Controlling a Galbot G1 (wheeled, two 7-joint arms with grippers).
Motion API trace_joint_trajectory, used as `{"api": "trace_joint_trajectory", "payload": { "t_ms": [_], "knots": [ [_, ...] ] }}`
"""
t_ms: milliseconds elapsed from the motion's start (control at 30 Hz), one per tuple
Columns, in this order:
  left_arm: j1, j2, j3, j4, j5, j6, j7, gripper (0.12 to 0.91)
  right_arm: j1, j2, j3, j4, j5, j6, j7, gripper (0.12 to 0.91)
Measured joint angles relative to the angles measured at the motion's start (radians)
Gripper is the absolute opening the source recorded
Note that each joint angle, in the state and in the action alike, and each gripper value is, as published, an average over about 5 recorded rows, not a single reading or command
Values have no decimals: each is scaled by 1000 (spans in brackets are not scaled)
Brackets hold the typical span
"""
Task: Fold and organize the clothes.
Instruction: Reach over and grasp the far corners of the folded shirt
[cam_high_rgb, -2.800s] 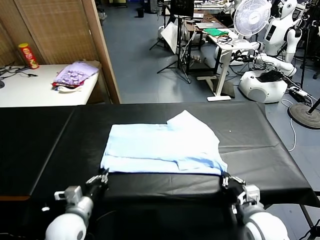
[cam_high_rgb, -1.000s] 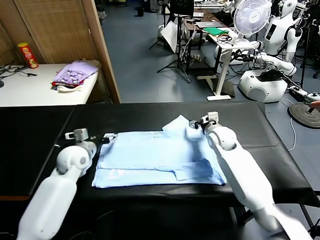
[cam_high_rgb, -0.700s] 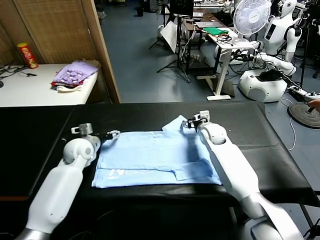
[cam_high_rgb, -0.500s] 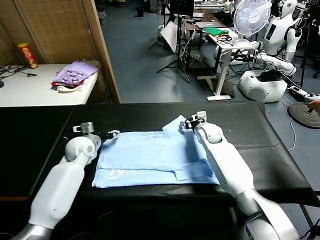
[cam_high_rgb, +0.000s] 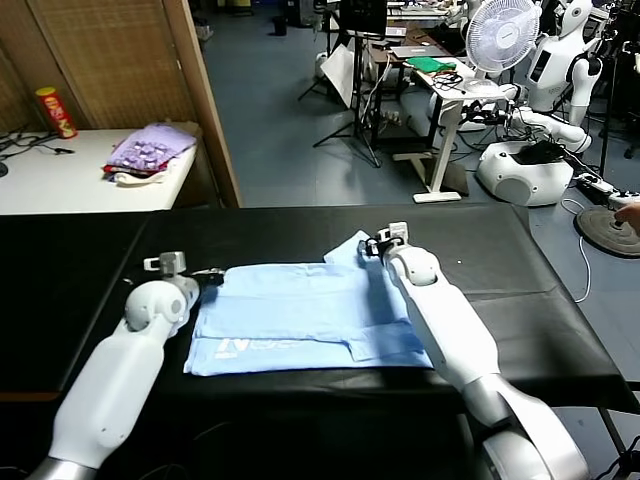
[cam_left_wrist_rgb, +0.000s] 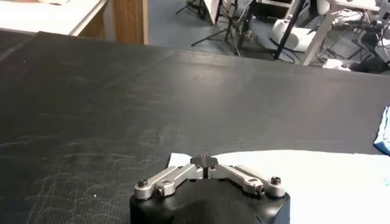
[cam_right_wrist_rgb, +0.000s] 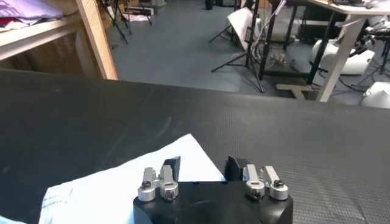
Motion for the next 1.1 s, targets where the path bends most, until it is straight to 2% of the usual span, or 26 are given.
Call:
{"api": "trace_joint_trajectory", "payload": {
  "t_ms": [133,200,433,533,700,833,933,1100],
  "knots": [
    [0,2,-9,-12,0,-12,2,125,-10,-5,1,18,0,4,3,147],
    [0,2,-17,-20,0,-18,2,125,-14,-7,2,25,0,5,3,122],
    [2,7,-35,-40,-10,-17,-5,147,-17,-13,6,38,2,8,3,122],
    [10,8,-37,-41,-14,-8,1,262,-18,-16,6,40,2,8,1,122],
    [24,0,-37,-40,-8,6,8,547,-20,-17,6,42,3,8,0,122],
    [27,-7,-35,-33,3,6,12,732,-20,-18,7,43,3,8,0,122],
    [26,-10,-35,-27,5,2,11,713,-20,-18,6,44,3,8,0,122],
    [28,-10,-37,-24,6,-3,11,447,-20,-18,7,46,3,9,-1,122]
  ]
}}
